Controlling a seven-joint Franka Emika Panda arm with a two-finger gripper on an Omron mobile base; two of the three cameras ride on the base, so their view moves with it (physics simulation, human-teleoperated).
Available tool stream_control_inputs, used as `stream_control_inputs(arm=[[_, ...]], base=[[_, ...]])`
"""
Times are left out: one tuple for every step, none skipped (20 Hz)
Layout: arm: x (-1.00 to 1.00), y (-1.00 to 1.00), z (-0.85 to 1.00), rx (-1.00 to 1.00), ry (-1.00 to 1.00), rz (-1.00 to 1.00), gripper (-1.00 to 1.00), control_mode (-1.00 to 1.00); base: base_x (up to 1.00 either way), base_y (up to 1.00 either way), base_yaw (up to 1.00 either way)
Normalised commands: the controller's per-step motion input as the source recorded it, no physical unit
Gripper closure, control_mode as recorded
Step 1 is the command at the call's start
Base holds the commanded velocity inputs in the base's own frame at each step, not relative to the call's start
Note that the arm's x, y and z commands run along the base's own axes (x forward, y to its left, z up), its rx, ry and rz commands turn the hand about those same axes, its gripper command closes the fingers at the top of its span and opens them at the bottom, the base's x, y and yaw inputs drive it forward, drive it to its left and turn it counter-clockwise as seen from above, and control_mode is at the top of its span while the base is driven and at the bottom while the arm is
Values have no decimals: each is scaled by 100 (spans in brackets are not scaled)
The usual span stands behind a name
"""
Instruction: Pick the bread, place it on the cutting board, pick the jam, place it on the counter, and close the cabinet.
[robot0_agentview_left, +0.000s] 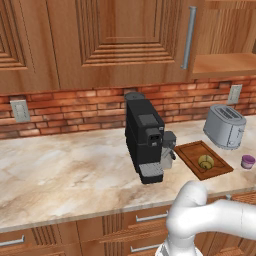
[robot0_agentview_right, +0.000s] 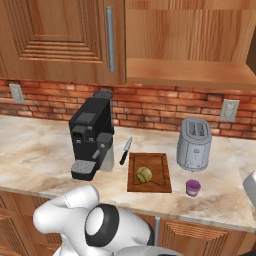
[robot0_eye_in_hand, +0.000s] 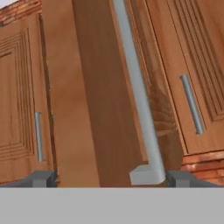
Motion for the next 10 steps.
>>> stream_control_inputs(arm=[[14, 9, -7, 0, 3, 10, -100, -100], [16, 9, -5, 0, 3, 10, -100, -100], [19, 9, -4, 0, 3, 10, -100, -100], [21, 9, -2, 0, 2, 10, -100, -100], [22, 8, -1, 0, 2, 10, -100, -100], [25, 8, 0, 0, 3, 10, -100, -100], [28, 7, 0, 0, 3, 11, -100, -100], [28, 7, 0, 0, 3, 11, -100, -100], [26, 6, 0, 0, 3, 11, -100, -100], [24, 4, 0, 0, 4, 11, -100, -100]], base=[[0, 0, 0], [0, 0, 0], [0, 0, 0], [0, 0, 0], [0, 0, 0], [0, 0, 0], [0, 0, 0], [0, 0, 0], [0, 0, 0], [0, 0, 0]])
